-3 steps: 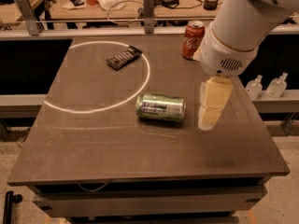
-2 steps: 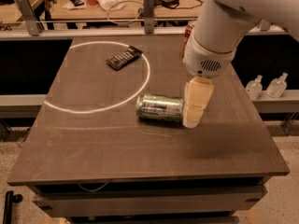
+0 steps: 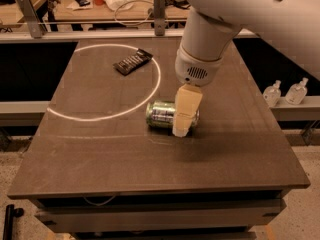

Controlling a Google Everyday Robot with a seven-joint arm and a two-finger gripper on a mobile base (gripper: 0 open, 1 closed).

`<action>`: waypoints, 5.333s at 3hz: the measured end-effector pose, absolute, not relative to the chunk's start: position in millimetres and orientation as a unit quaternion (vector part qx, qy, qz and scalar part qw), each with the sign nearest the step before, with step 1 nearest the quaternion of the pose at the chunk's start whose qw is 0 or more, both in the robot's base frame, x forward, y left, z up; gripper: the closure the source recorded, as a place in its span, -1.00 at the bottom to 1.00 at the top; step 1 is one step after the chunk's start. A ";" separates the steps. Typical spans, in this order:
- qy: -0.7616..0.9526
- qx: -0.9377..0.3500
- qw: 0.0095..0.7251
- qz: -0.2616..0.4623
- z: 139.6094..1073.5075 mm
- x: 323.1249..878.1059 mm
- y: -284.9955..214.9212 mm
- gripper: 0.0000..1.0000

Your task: Place green can upright

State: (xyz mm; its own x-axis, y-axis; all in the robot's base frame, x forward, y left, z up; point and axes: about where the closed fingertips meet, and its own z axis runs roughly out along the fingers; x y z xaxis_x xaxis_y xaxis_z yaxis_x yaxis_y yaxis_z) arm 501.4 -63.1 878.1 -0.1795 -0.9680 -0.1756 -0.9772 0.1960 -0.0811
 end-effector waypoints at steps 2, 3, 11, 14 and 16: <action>0.769 -0.631 0.093 0.055 847.3 508.5 -34.7 -1.00; 0.763 -0.640 0.082 0.047 838.0 512.2 -32.9 -1.00; 0.647 -0.688 0.294 0.146 949.3 511.1 -69.7 1.00; 0.497 -0.581 0.479 0.431 987.1 488.6 -88.8 1.00; 0.470 -0.527 0.508 0.494 979.0 487.7 -97.0 1.00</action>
Offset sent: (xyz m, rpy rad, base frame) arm 0.0091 0.0308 -0.0397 0.0816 0.0679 -0.0305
